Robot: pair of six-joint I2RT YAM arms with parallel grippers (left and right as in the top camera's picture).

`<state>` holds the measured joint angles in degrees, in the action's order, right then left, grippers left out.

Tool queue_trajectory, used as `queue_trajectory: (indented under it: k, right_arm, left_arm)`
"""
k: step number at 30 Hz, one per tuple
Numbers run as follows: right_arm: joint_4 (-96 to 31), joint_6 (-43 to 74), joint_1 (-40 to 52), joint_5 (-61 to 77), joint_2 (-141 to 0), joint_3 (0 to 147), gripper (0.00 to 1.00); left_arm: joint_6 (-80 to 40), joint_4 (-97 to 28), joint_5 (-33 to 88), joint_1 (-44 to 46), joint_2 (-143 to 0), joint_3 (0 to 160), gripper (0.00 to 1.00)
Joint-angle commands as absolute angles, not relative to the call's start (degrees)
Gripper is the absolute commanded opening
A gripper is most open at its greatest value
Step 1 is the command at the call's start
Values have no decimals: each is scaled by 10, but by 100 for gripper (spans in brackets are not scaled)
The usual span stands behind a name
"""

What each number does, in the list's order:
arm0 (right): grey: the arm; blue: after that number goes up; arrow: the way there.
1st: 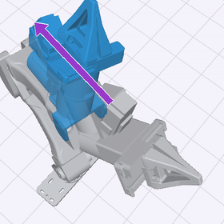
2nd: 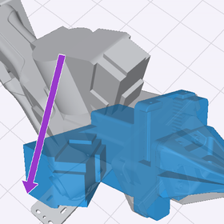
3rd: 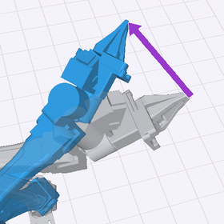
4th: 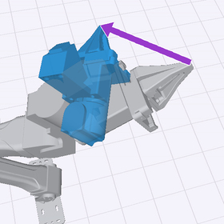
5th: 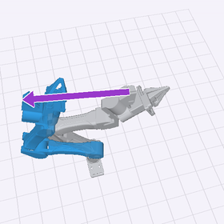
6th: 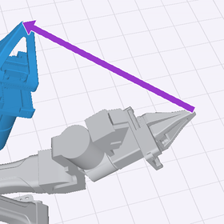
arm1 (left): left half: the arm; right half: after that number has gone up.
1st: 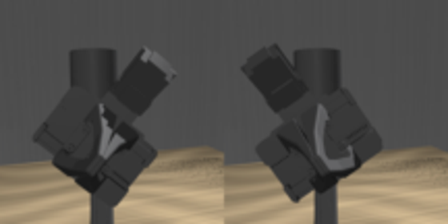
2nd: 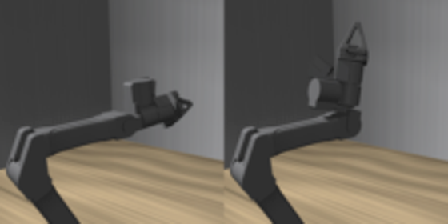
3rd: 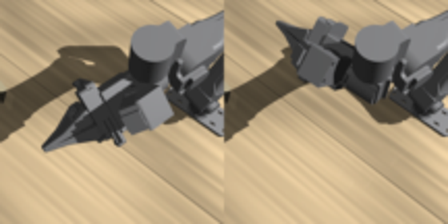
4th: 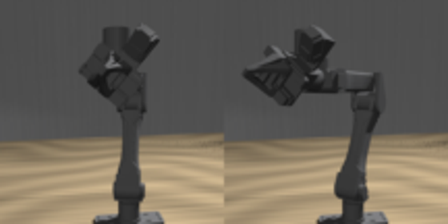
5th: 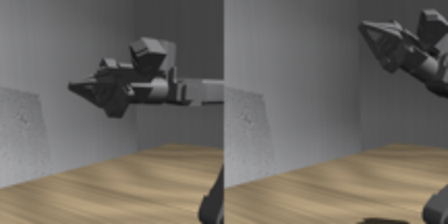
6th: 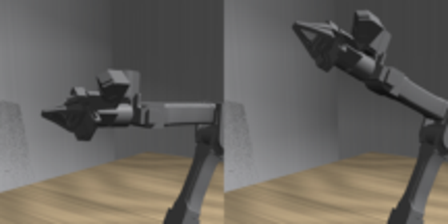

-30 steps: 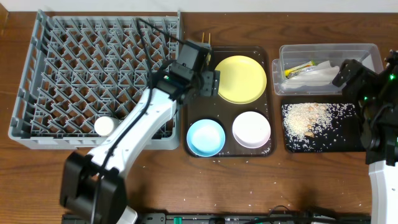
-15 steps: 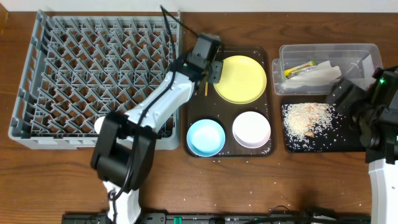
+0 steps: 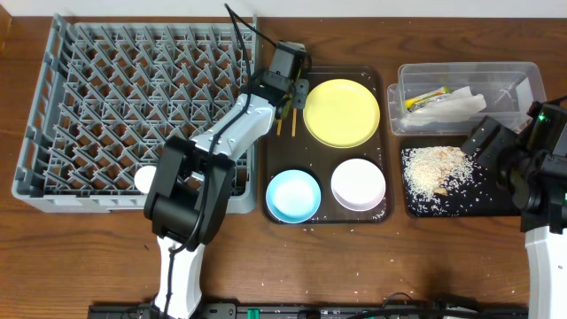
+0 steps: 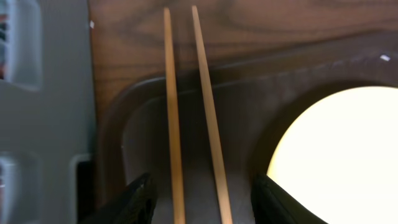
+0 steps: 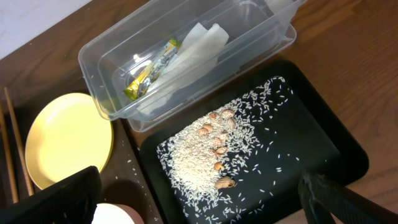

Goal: Sort waste into correct bins and load items into the dishwasher
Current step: 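Reach the left gripper to the wooden chopsticks and grasp them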

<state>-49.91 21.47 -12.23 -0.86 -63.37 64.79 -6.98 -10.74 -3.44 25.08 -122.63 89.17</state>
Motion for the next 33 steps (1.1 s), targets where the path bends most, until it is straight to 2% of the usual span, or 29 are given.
queue_trajectory:
  k: [1,8,12,23,26,33]
  right_arm:
    - [-500,218,-124,-11,-635,650,99]
    - [-500,218,-124,-11,-635,650,99]
    - [-500,218,-124,-11,-635,650,99]
    - [-500,218,-124,-11,-635,650,99]
    - [-500,218,-124,-11,-635,650,99]
    - [-502,218,-124,-11,-635,650,99]
  left_arm:
    - [-62,-106,-45,256,-1253,900,50]
    - [-62,-105,-46,257,-1270,900,49]
    - [-62,-103,-45,258,-1284,900,39]
    - [-62,-104,-35,258,-1289,890,38]
    - [-62,-104,-32,260,-1289,884,33]
    - [-62,-106,-28,277,-1298,883,33]
